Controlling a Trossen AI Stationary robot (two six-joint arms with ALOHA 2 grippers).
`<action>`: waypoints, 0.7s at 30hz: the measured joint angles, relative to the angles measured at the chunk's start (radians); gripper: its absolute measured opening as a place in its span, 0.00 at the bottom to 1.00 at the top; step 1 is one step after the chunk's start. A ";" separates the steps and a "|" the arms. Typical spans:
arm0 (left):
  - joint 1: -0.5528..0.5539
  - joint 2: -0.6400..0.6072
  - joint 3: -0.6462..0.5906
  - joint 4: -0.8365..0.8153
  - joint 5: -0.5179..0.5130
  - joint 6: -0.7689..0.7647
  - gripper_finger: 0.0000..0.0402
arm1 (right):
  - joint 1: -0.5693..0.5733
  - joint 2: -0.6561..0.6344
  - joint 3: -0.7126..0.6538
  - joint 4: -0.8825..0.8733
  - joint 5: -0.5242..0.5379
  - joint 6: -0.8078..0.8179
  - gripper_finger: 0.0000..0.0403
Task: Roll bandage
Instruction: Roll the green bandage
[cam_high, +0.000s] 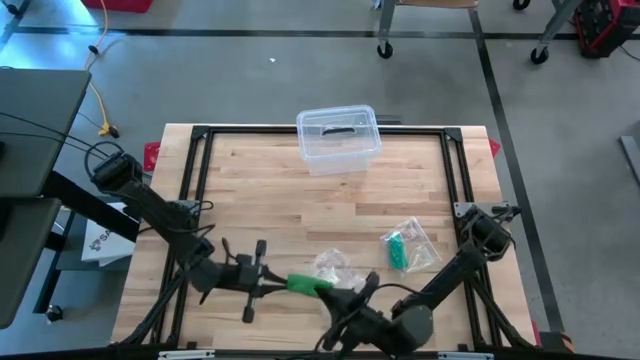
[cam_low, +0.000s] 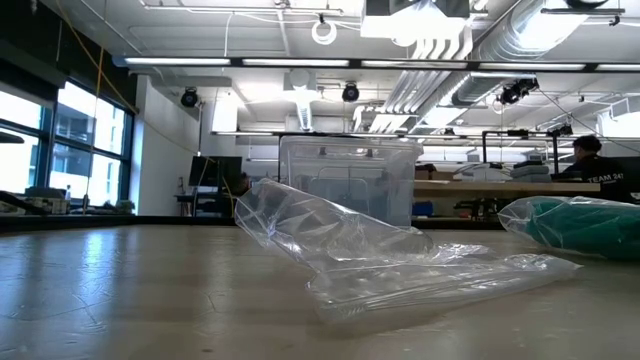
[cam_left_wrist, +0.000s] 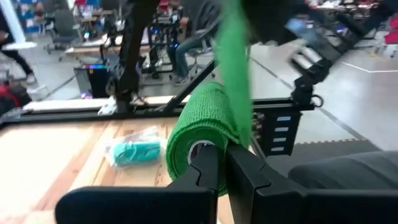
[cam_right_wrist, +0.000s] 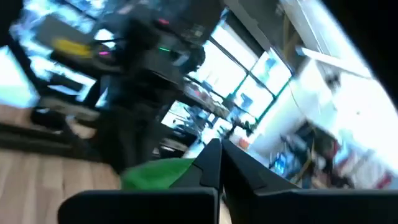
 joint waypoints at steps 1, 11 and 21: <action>-0.013 0.000 0.000 0.010 -0.001 0.013 0.01 | 0.003 0.000 0.000 0.029 0.012 0.005 0.00; -0.078 0.016 -0.001 0.011 0.011 0.013 0.01 | -0.041 -0.001 0.000 0.007 -0.105 0.238 0.00; -0.075 0.026 -0.001 -0.056 0.005 -0.036 0.01 | -0.062 -0.003 0.054 -0.055 -0.060 0.082 0.00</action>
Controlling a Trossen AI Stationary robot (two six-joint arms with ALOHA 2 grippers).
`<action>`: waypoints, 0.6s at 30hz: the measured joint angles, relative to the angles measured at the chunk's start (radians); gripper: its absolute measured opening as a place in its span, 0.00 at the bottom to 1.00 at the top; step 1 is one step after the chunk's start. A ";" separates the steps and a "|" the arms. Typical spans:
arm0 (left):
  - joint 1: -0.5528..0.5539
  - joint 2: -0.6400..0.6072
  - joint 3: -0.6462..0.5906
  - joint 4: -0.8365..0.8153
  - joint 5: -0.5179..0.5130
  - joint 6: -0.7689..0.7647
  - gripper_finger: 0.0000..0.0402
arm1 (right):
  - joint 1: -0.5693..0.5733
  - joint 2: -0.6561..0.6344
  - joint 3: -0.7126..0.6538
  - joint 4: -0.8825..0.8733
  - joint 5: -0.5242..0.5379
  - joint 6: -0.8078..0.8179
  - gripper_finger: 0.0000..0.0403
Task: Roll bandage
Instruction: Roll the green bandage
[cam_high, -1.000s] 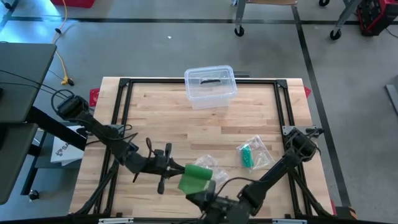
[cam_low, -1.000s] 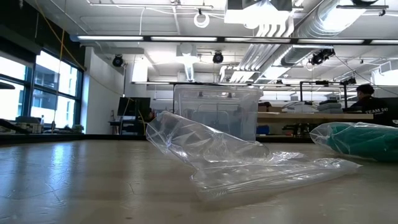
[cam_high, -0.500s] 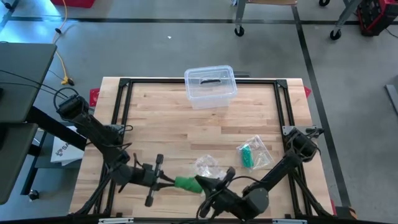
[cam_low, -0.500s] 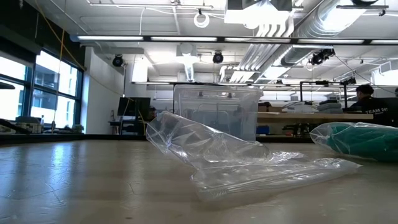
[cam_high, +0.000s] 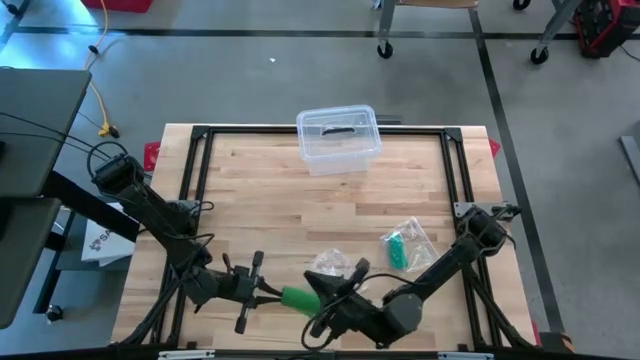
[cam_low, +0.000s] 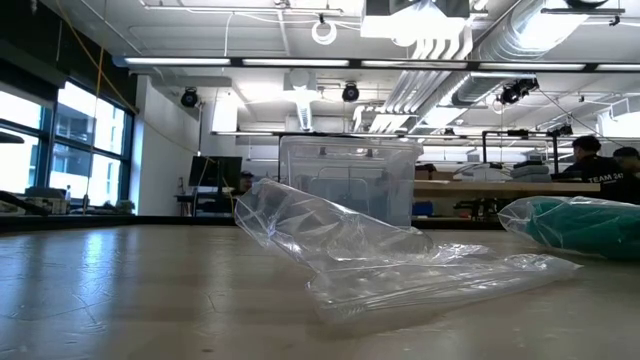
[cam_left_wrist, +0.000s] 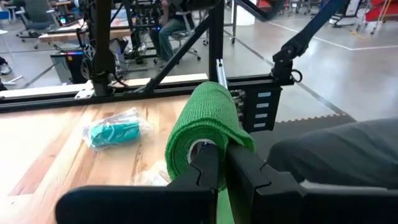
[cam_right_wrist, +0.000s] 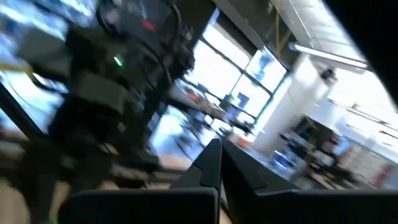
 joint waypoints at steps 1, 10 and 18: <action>0.000 0.000 0.000 -0.005 0.000 0.000 0.01 | 0.007 0.000 0.008 0.002 0.039 -0.035 0.00; 0.000 0.000 0.000 -0.006 -0.006 0.027 0.01 | 0.102 -0.001 0.075 0.002 0.208 -0.129 0.19; 0.000 -0.001 0.000 0.072 -0.033 0.027 0.01 | 0.163 -0.001 0.006 -0.104 0.282 0.106 0.35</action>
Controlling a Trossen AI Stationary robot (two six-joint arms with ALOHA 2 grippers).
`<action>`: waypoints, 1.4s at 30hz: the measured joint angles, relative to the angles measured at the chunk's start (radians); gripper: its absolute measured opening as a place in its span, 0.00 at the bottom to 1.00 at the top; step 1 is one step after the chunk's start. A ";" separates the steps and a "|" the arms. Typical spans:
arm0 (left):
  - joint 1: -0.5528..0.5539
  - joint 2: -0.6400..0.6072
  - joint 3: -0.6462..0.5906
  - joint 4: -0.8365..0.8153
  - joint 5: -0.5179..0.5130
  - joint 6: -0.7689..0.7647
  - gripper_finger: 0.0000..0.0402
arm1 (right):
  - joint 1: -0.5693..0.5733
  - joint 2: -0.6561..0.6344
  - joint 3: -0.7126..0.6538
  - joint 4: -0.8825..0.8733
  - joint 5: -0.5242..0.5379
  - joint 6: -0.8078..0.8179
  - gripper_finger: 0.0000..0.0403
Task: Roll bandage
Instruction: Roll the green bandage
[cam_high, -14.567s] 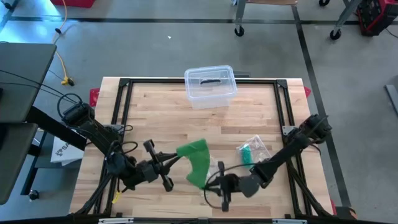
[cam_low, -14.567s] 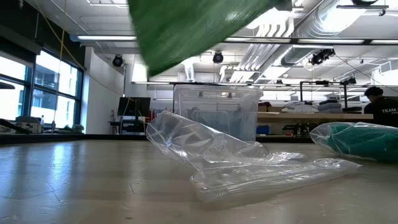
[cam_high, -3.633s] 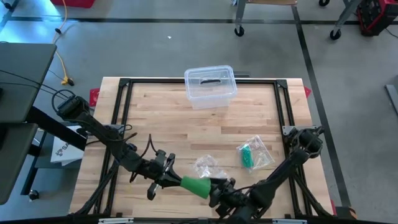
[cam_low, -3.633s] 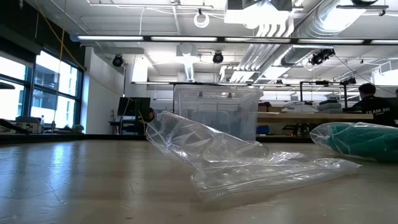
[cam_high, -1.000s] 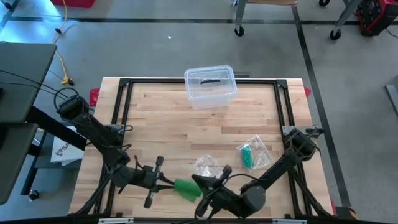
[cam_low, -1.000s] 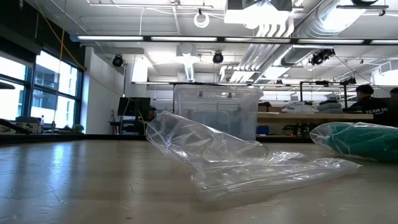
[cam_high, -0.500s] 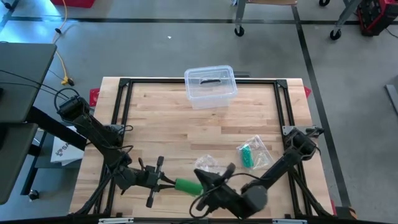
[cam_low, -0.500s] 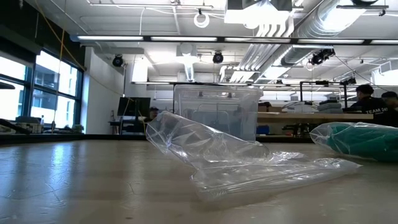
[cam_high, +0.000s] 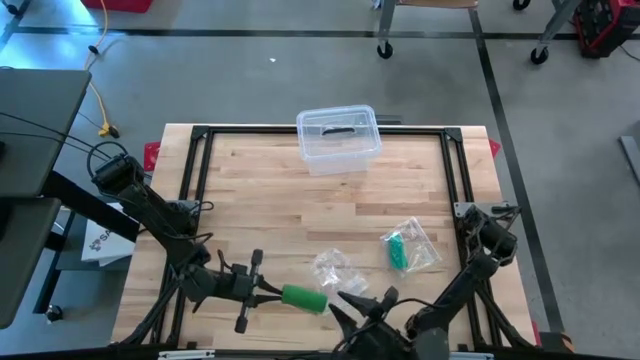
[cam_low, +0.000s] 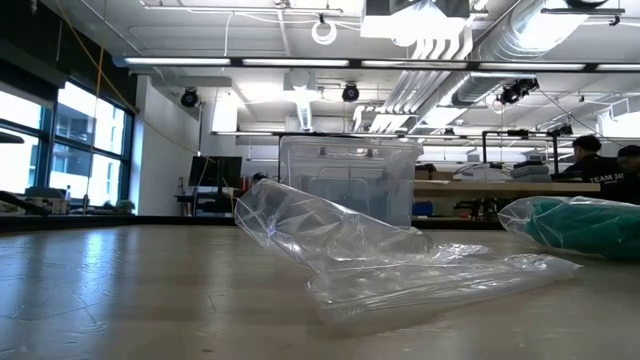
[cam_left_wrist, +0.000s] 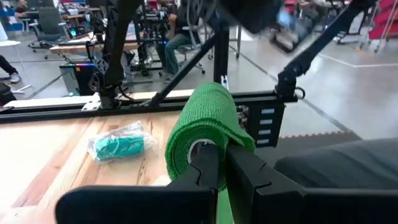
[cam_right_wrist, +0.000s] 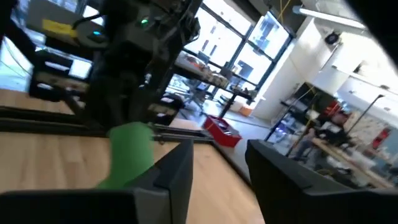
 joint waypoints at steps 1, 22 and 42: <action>0.000 0.000 0.000 0.009 0.000 0.005 0.01 | 0.005 0.000 -0.013 -0.022 -0.009 0.055 0.36; -0.002 -0.001 0.000 0.022 0.102 0.291 0.01 | -0.015 0.000 -0.052 -0.690 -0.373 1.183 0.37; -0.014 -0.002 0.000 0.062 0.035 0.318 0.01 | -0.057 0.000 -0.052 -0.744 -0.256 1.173 0.31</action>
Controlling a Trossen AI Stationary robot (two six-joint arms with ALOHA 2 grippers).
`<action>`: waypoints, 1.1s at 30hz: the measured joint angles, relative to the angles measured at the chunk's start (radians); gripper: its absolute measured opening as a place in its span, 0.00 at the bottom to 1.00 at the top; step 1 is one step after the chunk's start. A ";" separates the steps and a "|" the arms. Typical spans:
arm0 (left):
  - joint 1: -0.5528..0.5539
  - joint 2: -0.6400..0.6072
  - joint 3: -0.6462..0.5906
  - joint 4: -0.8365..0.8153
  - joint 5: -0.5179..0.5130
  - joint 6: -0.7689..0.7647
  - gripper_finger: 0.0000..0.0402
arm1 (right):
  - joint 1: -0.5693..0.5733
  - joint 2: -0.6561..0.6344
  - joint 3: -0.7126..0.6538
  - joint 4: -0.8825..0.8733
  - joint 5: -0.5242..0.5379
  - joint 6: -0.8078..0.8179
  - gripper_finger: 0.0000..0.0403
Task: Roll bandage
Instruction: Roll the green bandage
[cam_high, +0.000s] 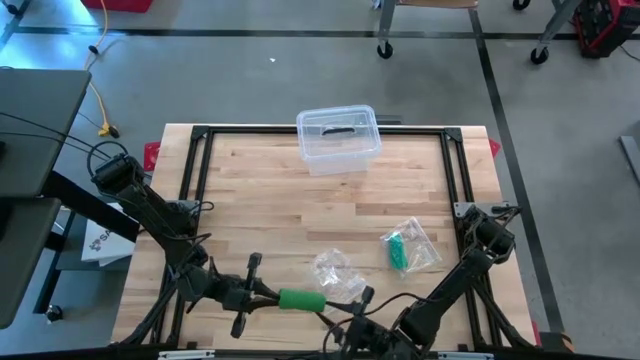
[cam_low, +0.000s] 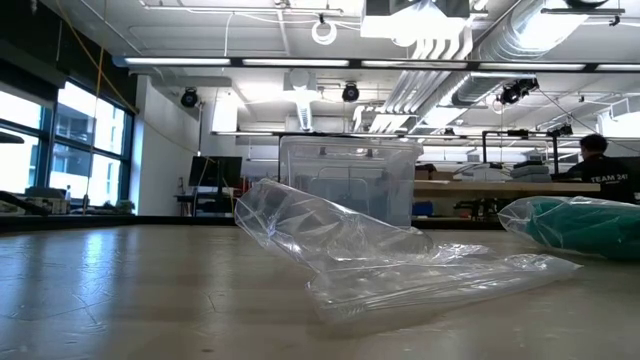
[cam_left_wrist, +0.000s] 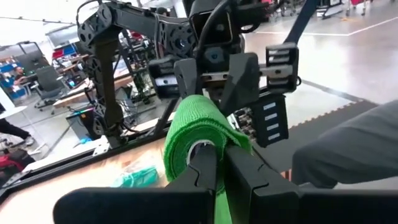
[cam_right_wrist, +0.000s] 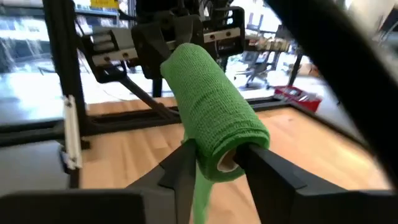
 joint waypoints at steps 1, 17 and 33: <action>0.000 0.000 0.000 0.000 0.001 -0.010 0.01 | 0.000 0.000 0.000 0.003 0.007 -0.035 0.29; 0.010 -0.011 0.002 -0.081 -0.075 -0.277 0.31 | 0.001 0.000 0.000 0.058 0.011 -0.344 0.01; 0.008 -0.133 0.002 -0.463 -0.051 -0.460 0.52 | 0.004 0.000 0.000 0.065 0.066 -0.397 0.00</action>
